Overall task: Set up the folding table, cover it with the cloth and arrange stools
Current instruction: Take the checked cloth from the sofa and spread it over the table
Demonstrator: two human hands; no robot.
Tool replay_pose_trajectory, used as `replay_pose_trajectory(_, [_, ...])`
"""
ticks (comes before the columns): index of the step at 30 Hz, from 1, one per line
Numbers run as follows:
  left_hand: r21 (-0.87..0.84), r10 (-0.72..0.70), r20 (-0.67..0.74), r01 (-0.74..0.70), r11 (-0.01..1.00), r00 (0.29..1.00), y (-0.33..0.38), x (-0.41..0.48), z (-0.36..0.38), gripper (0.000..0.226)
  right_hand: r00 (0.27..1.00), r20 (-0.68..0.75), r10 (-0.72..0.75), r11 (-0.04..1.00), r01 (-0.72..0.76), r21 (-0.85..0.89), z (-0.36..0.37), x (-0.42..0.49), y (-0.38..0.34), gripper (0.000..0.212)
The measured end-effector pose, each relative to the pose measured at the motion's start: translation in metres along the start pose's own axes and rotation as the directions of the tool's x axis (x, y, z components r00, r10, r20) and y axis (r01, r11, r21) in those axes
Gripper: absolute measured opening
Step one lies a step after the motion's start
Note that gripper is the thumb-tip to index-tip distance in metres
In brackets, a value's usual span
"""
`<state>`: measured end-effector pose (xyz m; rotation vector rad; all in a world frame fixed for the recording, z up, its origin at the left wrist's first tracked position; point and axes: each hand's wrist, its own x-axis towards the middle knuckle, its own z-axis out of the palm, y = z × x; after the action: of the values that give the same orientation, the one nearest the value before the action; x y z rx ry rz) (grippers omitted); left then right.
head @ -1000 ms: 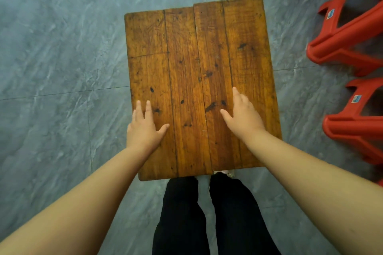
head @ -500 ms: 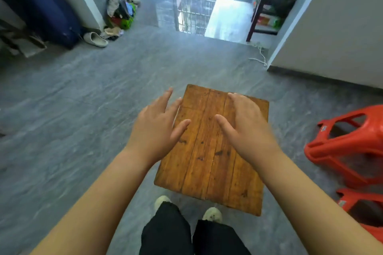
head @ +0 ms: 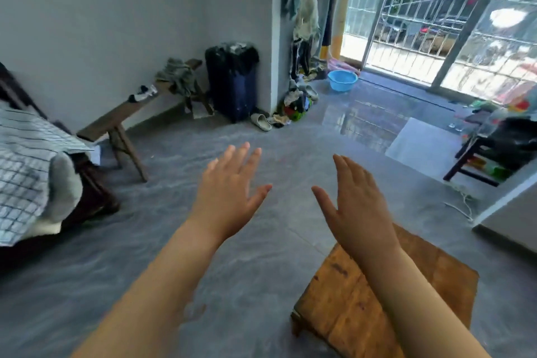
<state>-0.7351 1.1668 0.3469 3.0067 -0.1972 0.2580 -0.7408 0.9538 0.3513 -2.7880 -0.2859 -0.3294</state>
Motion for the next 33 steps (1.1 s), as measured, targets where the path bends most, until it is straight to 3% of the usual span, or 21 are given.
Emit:
replay_pose_trajectory(7, [0.126,-0.150,-0.026,0.152,0.980,0.988,-0.180,-0.072,-0.060,0.083,0.987,0.021,-0.161,0.978,0.157,0.137,0.053,0.023,-0.192,0.070])
replay_pose_trajectory(14, [0.132,-0.372,-0.089,0.381,0.915,0.924,-0.324,-0.129,-0.088,0.086,0.920,0.023,-0.391,0.916,0.387,0.110,0.098,0.053,-0.339,0.080])
replay_pose_trajectory(22, [0.105,-0.530,-0.051,0.532,0.840,0.847,-0.420,-0.131,-0.057,0.085,0.839,0.165,-0.518,0.854,0.499,0.144,0.166,0.116,-0.423,0.074])
replay_pose_trajectory(33, [0.133,-0.611,0.039,0.602,0.788,0.791,-0.553,-0.003,-0.011,0.087,0.767,0.314,-0.559,0.829,0.522,0.202,0.279,0.294,-0.487,0.072])
